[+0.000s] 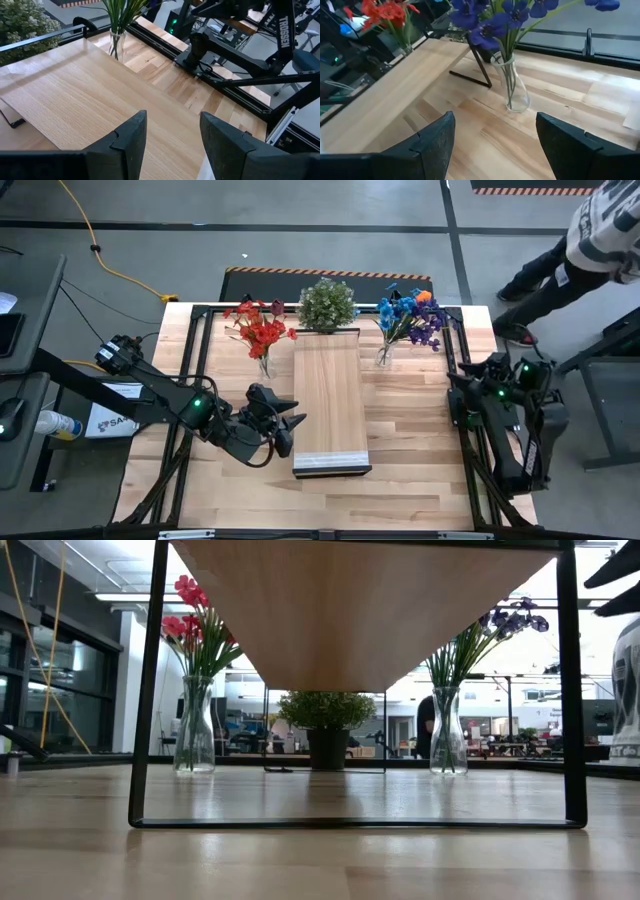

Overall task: Pick and place flowers into a vace then onto a shelf
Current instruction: Put the right transparent vase on the shelf

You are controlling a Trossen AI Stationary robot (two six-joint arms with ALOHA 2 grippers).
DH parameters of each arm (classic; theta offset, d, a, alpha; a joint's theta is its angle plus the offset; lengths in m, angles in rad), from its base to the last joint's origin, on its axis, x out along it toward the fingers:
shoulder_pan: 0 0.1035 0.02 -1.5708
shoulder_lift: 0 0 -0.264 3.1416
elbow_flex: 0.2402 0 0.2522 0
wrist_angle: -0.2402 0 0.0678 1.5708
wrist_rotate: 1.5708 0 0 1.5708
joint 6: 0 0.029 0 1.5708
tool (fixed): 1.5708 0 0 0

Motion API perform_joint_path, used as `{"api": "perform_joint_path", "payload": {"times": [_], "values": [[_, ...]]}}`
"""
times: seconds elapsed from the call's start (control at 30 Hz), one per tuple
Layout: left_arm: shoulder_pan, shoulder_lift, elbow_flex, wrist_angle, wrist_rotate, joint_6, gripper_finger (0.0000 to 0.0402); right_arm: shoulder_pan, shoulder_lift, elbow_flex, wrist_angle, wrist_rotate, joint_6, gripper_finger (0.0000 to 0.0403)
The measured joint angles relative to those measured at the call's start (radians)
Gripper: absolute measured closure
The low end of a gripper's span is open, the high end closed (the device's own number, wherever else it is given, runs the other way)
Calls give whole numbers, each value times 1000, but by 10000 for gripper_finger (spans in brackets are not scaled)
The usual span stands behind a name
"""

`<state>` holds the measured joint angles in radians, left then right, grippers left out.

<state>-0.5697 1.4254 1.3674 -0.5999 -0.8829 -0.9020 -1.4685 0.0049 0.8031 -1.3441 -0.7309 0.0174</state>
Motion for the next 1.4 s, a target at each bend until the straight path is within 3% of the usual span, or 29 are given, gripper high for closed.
{"api": "perform_joint_path", "payload": {"times": [0.6,0.9,1.13,1.27,1.4], "values": [[0,0,0,1,-3,-3,186,3,-1,-217,147,-142,-94,141],[0,0,0,0,-15,-4,186,3,-1,-223,375,-199,37,148],[0,0,0,0,-22,-4,186,3,0,-223,389,-363,114,148],[0,0,0,0,-27,-4,186,3,0,-222,570,-439,247,148],[0,0,0,1,-29,-4,186,3,2,-193,880,-427,423,148]]}}
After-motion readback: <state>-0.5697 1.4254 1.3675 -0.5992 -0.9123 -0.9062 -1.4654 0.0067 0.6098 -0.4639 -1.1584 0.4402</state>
